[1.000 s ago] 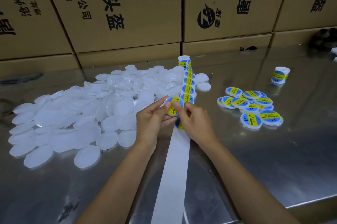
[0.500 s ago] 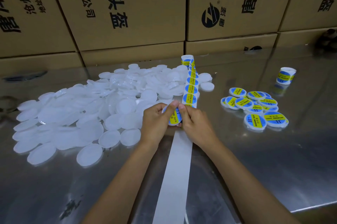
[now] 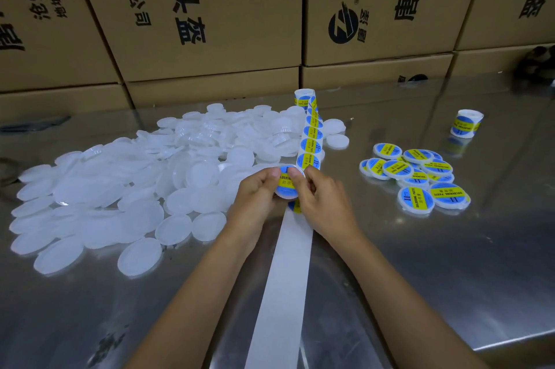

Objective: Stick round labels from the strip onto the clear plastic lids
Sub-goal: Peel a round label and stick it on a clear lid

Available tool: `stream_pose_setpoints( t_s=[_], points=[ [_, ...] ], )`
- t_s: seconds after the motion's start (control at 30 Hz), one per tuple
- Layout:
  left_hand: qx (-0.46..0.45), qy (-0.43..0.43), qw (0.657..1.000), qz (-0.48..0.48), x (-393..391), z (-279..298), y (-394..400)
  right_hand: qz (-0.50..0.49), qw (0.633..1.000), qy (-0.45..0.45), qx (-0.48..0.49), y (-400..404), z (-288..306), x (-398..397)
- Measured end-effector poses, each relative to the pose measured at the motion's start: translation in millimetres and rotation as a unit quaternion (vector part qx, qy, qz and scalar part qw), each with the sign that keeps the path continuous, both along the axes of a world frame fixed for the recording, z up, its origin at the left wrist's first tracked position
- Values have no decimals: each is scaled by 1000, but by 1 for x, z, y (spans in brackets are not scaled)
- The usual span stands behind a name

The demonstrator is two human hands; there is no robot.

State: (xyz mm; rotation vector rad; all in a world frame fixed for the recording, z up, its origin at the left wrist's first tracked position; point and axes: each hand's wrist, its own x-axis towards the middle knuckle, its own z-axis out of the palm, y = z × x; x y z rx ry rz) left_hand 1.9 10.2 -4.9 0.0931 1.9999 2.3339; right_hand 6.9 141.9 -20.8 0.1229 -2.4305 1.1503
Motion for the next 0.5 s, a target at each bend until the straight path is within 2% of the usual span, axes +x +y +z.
stream_pose_setpoints(
  t_s=[0.3, 0.43, 0.5],
  points=[
    [22, 32, 993, -114, 2, 2, -3, -2, 993, -17, -120, 2, 7, -3],
    [37, 20, 996, -75, 3, 5, -4, 57, 967, -52, -242, 1, 9, -2],
    [43, 19, 998, -42, 3, 7, -5, 84, 960, -68, -259, -1, 10, -1]
  ],
)
